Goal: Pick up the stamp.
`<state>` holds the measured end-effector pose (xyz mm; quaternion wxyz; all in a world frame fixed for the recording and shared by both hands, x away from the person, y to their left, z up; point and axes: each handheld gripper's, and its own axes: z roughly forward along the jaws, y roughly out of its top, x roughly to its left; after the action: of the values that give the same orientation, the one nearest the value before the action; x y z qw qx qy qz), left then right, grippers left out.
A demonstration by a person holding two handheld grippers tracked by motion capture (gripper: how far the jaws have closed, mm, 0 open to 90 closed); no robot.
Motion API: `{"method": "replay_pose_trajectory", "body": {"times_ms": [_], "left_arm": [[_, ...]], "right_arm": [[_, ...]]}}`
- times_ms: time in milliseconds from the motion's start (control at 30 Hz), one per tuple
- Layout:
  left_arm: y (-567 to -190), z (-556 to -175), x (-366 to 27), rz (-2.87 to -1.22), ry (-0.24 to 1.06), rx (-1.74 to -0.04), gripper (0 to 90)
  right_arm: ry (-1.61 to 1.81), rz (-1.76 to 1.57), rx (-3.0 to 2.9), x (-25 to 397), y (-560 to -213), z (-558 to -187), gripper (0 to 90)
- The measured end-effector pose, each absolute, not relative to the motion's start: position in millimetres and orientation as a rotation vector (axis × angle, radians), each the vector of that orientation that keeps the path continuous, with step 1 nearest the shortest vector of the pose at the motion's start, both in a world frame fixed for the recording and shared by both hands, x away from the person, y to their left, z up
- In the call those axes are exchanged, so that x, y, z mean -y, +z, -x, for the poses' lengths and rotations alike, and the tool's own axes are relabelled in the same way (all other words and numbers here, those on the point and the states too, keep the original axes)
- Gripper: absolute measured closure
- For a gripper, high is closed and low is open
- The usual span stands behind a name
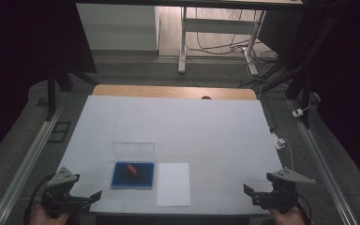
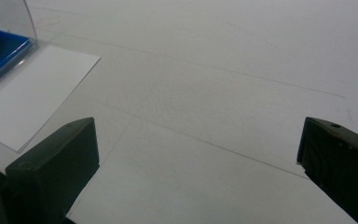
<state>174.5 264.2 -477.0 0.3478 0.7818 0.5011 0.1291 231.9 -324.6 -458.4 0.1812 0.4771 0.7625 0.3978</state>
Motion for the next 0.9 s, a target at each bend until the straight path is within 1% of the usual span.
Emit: {"method": "replay_pose_trajectory", "body": {"times_ms": [267,467,900], "left_arm": [[-476.9,-173.9,-266.2,-2.012,0.329,-1.297,0.0],[-477.6,-175.4,-262.6,-2.049,0.322,-1.282,0.0],[-478.1,-176.4,-260.8,-2.076,0.307,-1.269,0.0]], "right_arm": [[1.094,-1.287,-2.235,319.1,-459.0,-231.7,0.0],[1.093,-1.288,-2.246,318.8,-459.7,-232.4,0.0],[1.091,-1.264,-2.259,316.9,-459.5,-231.7,0.0]]}}
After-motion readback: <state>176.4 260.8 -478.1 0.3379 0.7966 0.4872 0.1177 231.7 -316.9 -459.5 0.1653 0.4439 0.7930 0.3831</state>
